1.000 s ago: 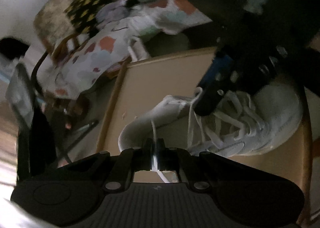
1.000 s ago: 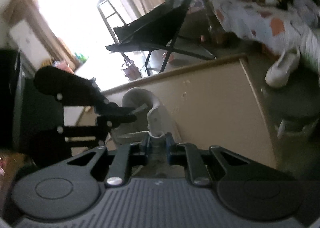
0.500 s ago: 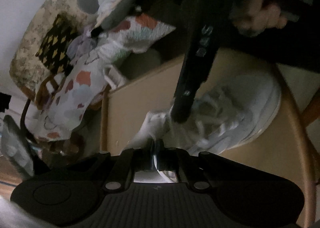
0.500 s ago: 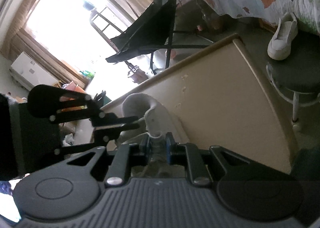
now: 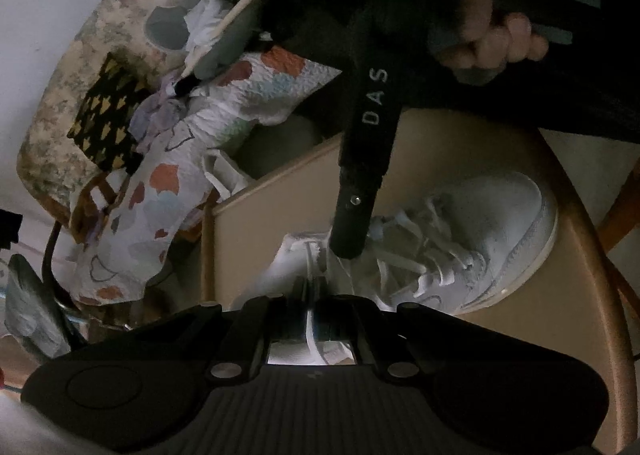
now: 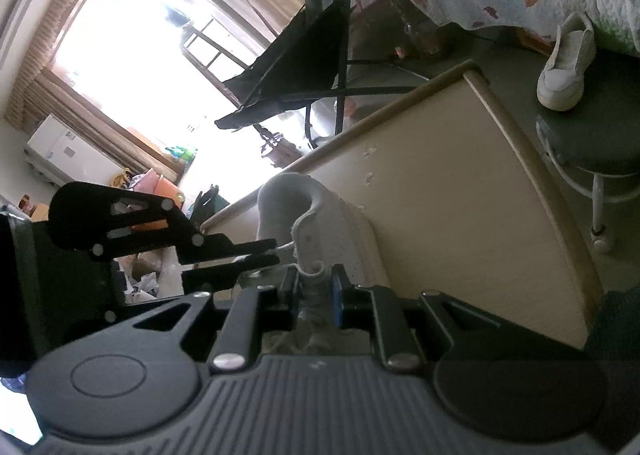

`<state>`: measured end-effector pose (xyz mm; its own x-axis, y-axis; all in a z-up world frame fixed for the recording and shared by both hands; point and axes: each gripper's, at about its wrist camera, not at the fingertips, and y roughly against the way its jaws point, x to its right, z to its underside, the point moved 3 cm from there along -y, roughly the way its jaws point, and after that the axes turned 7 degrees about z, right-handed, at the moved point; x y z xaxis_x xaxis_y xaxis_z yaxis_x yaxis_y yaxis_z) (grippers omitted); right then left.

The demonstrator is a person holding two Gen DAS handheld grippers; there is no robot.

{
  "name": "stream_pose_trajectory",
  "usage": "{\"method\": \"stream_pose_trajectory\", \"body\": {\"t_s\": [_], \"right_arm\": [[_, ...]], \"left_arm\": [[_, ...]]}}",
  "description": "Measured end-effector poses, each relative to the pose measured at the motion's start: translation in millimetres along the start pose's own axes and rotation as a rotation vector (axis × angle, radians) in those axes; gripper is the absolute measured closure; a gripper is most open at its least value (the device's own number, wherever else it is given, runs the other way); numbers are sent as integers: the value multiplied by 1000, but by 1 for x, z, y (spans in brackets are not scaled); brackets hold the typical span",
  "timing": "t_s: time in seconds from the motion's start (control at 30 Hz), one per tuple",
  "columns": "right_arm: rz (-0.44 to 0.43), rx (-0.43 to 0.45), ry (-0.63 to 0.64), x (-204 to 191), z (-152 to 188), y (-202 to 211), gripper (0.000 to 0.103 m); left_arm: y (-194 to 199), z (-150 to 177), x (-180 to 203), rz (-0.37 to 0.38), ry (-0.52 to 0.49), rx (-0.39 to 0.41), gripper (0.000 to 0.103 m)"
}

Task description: Lace up shoes with both hands

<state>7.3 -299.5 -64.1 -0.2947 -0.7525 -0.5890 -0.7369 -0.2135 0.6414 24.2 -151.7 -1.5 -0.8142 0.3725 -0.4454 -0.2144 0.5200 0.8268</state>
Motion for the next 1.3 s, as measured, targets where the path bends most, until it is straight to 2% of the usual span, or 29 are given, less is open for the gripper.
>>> {"method": "stream_pose_trajectory", "body": {"t_s": [0.47, 0.73, 0.93, 1.3], "right_arm": [[-9, -4, 3, 1, 1, 1, 87], [-9, -10, -6, 0, 0, 1, 86], [-10, -12, -6, -3, -2, 0, 86], [-11, -14, -1, -6, -2, -5, 86]], "left_arm": [[-13, 4, -12, -12, 1, 10, 100], [-16, 2, -11, -42, -39, -2, 100], [-10, 1, -10, -67, -54, 17, 101], [-16, -9, 3, -71, -132, 15, 101]]}}
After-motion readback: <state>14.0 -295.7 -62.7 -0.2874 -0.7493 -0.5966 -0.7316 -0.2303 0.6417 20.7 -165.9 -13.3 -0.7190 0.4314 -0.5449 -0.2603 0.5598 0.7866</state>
